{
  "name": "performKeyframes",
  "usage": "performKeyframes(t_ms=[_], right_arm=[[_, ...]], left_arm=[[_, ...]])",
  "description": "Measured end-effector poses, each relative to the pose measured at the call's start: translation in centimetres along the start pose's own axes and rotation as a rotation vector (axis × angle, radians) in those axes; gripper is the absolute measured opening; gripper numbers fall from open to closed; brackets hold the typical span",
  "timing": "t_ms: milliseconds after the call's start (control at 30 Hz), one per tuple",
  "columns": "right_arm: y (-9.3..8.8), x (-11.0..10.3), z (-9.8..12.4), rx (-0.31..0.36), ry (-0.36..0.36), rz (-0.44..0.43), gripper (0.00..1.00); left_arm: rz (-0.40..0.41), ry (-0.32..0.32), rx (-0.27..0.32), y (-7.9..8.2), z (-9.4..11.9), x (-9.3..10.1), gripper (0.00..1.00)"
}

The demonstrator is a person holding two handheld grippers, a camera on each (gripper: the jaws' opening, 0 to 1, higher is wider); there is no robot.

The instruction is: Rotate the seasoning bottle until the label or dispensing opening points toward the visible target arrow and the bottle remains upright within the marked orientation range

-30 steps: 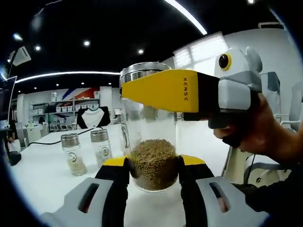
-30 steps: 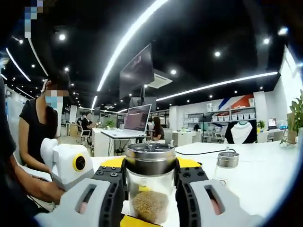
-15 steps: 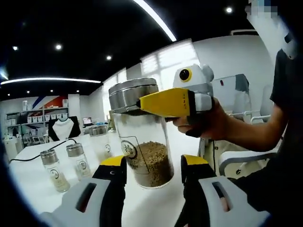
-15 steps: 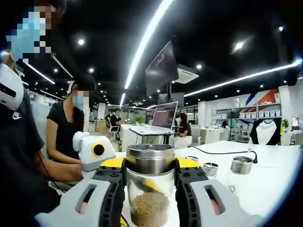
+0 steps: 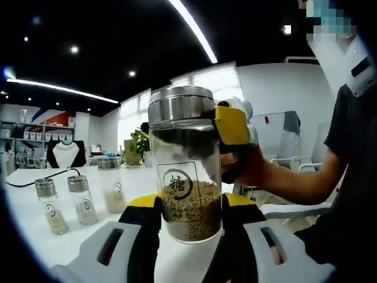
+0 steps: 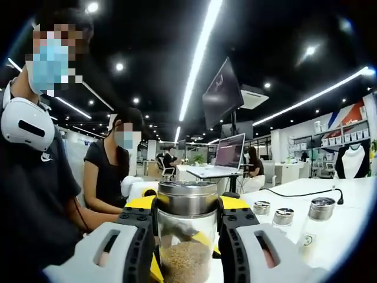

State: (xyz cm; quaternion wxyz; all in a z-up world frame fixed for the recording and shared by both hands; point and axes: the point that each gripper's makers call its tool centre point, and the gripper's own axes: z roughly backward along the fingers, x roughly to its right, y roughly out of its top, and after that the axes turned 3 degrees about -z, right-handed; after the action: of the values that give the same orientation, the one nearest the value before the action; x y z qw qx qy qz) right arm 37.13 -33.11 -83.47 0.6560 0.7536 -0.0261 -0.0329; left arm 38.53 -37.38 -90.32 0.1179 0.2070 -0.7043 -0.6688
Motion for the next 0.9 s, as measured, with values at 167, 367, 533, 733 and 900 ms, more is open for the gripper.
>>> performKeyframes(t_ms=[167, 367, 533, 733, 900], right_arm=[[-0.5, 0.3, -0.3, -0.008, -0.026, 0.015, 0.37], [-0.2, 2.2, -0.1, 0.002, -0.153, 0.046, 0.36], [-1.3, 2.7, -0.7, -0.028, -0.214, 0.065, 0.36], [-2.0, 3.6, -1.6, -0.055, -0.292, 0.092, 0.37], [-2.4, 4.5, -1.9, -0.055, -0.348, 0.072, 0.37]], left_arm=[[-0.015, 0.064, -0.052, -0.6, -0.1, -0.6, 0.43], [-0.019, 0.214, -0.079, -0.9, 0.2, -2.8, 0.42], [-0.031, 0.271, -0.116, -1.9, 0.2, -3.6, 0.42], [-0.015, 0.349, -0.134, -2.5, 0.5, -4.8, 0.42], [-0.039, 0.404, -0.156, -2.8, 0.8, -5.4, 0.42]])
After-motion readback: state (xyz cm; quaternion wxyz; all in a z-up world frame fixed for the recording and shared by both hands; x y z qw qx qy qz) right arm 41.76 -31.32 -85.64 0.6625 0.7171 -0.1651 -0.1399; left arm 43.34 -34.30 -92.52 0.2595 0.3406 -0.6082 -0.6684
